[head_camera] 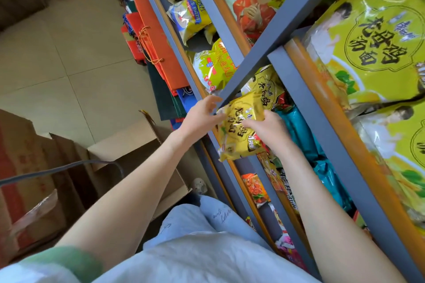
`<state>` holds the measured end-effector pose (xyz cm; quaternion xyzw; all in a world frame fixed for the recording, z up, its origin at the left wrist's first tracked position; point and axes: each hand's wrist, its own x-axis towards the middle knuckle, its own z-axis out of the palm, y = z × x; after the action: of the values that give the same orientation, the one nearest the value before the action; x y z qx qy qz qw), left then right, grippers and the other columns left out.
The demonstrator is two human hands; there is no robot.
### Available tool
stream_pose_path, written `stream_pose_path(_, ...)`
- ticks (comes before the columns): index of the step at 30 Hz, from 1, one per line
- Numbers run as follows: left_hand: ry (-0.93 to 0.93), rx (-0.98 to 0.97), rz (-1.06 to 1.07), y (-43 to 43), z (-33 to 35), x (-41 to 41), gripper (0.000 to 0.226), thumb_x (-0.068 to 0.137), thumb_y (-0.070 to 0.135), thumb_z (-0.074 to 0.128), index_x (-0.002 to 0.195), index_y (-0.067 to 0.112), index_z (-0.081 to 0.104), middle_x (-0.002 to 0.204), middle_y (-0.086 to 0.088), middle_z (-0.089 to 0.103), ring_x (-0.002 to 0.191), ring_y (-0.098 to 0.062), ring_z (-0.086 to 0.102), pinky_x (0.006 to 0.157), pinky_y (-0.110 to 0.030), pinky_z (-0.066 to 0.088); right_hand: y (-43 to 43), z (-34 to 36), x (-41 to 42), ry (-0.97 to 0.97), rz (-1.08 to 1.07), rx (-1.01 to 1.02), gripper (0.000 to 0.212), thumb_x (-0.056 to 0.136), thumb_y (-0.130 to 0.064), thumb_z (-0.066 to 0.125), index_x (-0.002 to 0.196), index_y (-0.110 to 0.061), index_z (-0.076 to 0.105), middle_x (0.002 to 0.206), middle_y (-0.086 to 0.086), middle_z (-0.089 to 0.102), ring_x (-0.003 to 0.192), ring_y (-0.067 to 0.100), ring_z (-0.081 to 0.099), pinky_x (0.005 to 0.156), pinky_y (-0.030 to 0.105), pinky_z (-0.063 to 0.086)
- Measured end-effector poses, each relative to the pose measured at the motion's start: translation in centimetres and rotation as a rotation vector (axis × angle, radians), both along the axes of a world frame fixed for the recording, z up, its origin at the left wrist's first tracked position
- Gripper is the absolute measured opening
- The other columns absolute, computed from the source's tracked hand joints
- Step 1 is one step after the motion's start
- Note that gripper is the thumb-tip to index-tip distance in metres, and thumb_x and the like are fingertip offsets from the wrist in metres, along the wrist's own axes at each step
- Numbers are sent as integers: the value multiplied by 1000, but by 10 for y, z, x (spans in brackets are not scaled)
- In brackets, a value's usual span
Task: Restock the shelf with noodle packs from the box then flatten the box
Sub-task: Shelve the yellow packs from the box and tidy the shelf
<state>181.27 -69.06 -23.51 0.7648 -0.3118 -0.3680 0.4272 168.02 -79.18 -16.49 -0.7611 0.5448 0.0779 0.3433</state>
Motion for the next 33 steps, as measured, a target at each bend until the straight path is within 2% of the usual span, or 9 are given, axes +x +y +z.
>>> stream_pose_path(3,-51,20,-192,-10,-3,-16,43,88,29,63,130,27,52,128,0,58,114,-15,57,94,-29,47,-10,6,-3,-70,-180,-128,58,82,-32,63,131,-6,46,129,11,52,107,26,51,86,35,44)
stream_pose_path(7,11,-36,-259,-29,-6,-35,62,88,33,65,143,28,39,140,2,49,126,-16,49,102,-32,42,-23,5,6,-307,-350,-157,68,88,-22,59,148,-12,29,151,2,33,135,23,36,97,12,39)
stream_pose_path(10,-47,-49,-207,-43,-10,-39,71,88,33,65,148,28,27,143,-3,44,129,-17,45,100,-27,37,-29,-1,20,-360,-325,-195,71,88,-27,62,148,-13,26,155,4,25,142,21,25,116,32,20)
stream_pose_path(13,-136,-35,-141,-53,-18,-39,73,90,33,62,150,26,21,144,-6,42,128,-19,43,95,-24,37,-36,-6,36,-329,-282,-202,72,89,-25,63,147,-6,26,154,10,27,141,23,27,114,32,20)
stream_pose_path(18,-174,-37,-32,-72,-41,-45,75,86,38,65,149,26,25,134,-9,46,116,-26,52,90,-33,43,-44,-12,45,-44,-118,-188,79,89,-28,63,147,0,17,151,19,29,138,30,30,109,35,28)
stream_pose_path(22,-196,-123,25,-79,-62,-52,71,85,36,66,146,25,33,127,-12,47,107,-29,54,90,-39,47,-37,-28,39,57,-99,-257,93,84,-30,66,148,-7,3,144,19,37,130,33,41,101,40,39)
stream_pose_path(26,-315,-248,107,-76,-79,-62,60,89,27,58,145,17,37,126,-20,49,112,-36,50,94,-43,43,-31,-41,36,74,-58,-373,104,76,-36,66,147,-20,-9,142,18,35,129,37,38,110,49,28)
stream_pose_path(29,-262,-326,134,-76,-87,-68,63,89,24,59,146,14,34,127,-19,47,119,-32,46,100,-33,37,-31,-40,33,75,-20,-360,105,75,-31,66,146,-26,-11,143,15,33,128,35,38,113,48,20)
stream_pose_path(33,-200,-340,138,-83,-89,-72,74,86,37,65,148,19,29,127,-13,44,117,-22,44,96,-19,31,-37,-33,20,-66,-33,-361,96,79,-10,65,144,-33,-2,125,13,51,100,29,55,90,34,44)
